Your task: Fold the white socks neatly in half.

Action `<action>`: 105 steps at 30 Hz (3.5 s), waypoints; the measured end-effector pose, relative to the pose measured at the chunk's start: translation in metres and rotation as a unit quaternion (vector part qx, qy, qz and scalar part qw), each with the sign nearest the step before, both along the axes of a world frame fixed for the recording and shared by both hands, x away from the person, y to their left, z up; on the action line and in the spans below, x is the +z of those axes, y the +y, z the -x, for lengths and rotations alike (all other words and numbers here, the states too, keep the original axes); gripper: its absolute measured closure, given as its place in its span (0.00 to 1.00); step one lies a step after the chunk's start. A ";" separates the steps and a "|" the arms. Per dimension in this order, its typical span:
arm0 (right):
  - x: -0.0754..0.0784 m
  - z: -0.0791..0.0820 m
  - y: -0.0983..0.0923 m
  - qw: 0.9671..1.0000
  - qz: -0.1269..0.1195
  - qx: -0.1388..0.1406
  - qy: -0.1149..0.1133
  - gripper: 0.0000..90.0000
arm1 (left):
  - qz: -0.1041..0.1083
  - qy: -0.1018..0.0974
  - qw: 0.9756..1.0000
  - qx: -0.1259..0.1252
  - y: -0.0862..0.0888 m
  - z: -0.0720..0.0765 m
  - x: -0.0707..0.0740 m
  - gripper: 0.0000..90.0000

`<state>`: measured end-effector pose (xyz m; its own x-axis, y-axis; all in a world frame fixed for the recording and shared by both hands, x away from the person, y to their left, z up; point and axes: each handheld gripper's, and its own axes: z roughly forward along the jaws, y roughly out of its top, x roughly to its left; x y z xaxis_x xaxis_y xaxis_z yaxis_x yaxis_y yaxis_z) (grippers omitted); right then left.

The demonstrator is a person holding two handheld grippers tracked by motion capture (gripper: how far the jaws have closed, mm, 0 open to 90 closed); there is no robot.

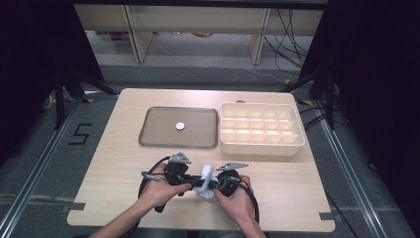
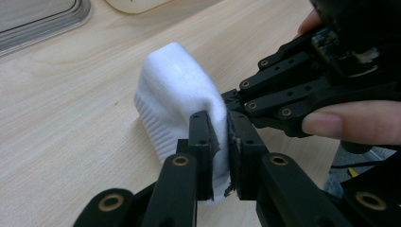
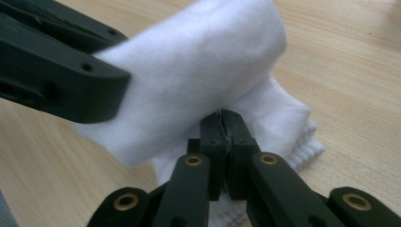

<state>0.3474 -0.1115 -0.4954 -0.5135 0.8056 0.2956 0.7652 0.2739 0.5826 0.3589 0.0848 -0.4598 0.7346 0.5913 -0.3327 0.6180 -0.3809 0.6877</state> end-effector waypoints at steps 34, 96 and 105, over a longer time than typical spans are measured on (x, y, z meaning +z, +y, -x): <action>0.006 0.009 -0.020 1.000 0.016 -0.020 -0.015 1.00 | -0.009 -0.002 1.000 -0.019 -0.016 0.002 -0.001 0.90; 0.023 -0.021 -0.016 0.998 -0.013 -0.058 0.029 0.98 | -0.042 -0.030 0.998 -0.045 -0.031 0.009 -0.016 0.86; 0.022 -0.019 -0.017 0.997 -0.014 -0.064 0.028 0.98 | -0.031 -0.051 0.997 -0.045 -0.023 0.021 -0.004 0.80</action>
<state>0.3668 -0.1284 -0.4736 -0.3896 0.8545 0.3437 0.8246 0.1574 0.5435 0.3383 0.0618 -0.4642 0.8141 0.5382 -0.2182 0.5074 -0.4764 0.7180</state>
